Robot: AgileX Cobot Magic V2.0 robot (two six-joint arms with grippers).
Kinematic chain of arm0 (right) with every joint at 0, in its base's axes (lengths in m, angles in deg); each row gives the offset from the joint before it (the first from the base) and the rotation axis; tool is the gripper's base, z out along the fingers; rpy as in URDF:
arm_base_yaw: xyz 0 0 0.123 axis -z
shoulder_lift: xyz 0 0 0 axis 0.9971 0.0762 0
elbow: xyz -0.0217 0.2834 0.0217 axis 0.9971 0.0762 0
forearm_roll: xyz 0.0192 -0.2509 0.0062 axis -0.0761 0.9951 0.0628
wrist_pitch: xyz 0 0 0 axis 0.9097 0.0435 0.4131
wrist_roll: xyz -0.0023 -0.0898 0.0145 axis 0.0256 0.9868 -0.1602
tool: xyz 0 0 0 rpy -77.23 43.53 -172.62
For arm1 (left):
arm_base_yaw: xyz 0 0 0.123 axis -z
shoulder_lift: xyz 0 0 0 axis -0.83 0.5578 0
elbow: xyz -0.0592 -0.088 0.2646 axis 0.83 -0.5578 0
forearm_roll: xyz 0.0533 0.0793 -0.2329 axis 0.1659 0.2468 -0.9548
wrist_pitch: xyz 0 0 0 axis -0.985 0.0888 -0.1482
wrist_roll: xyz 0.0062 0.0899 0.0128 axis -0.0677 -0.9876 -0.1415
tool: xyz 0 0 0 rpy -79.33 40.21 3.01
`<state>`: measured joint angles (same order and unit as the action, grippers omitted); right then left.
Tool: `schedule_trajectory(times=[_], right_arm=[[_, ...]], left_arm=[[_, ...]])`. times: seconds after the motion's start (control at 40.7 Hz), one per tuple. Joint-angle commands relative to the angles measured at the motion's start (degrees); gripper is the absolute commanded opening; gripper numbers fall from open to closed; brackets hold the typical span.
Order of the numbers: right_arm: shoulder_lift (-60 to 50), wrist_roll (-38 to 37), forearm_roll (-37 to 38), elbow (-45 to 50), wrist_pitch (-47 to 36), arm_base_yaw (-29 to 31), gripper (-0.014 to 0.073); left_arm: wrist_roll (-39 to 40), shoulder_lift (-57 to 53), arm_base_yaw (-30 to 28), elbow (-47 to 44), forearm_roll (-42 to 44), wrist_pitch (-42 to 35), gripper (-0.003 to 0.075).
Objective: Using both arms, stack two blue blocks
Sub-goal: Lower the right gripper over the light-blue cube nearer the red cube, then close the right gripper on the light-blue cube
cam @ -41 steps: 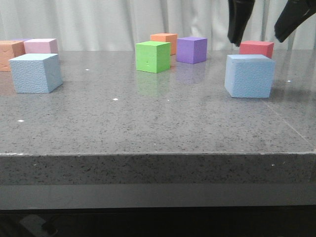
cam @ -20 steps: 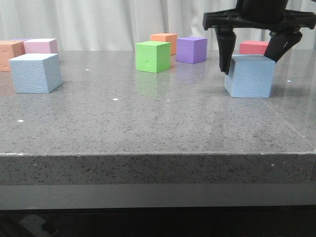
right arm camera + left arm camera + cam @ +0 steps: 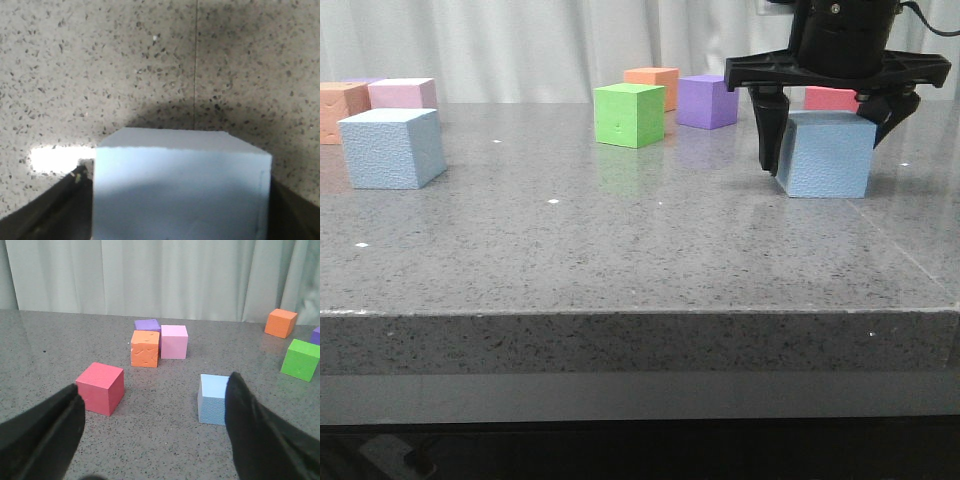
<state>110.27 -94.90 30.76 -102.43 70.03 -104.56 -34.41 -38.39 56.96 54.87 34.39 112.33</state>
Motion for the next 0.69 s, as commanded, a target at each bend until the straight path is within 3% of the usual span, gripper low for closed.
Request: schedule_trajectory(times=[0.0, 0.123, 0.344, 0.664], right_arm=[[-3.00, -0.12, 0.06, -1.96, -1.82, -0.04, 0.0582], [-3.00, 0.32, 0.06, -1.96, -1.82, -0.04, 0.0573], [-3.00, 0.74, 0.01, -1.96, -1.51, -0.04, 0.0343], [-3.00, 0.74, 0.29, -1.96, -1.07, -0.04, 0.0339]], left_arm=[[0.30, 0.95, 0.45, 1.87, -0.31, -4.49, 0.0566], [0.30, 0.95, 0.45, 1.87, -0.31, -4.49, 0.0566], [0.30, 0.95, 0.45, 1.87, -0.31, -4.49, 0.0566], [0.30, 0.95, 0.45, 1.87, -0.31, -4.49, 0.0566]])
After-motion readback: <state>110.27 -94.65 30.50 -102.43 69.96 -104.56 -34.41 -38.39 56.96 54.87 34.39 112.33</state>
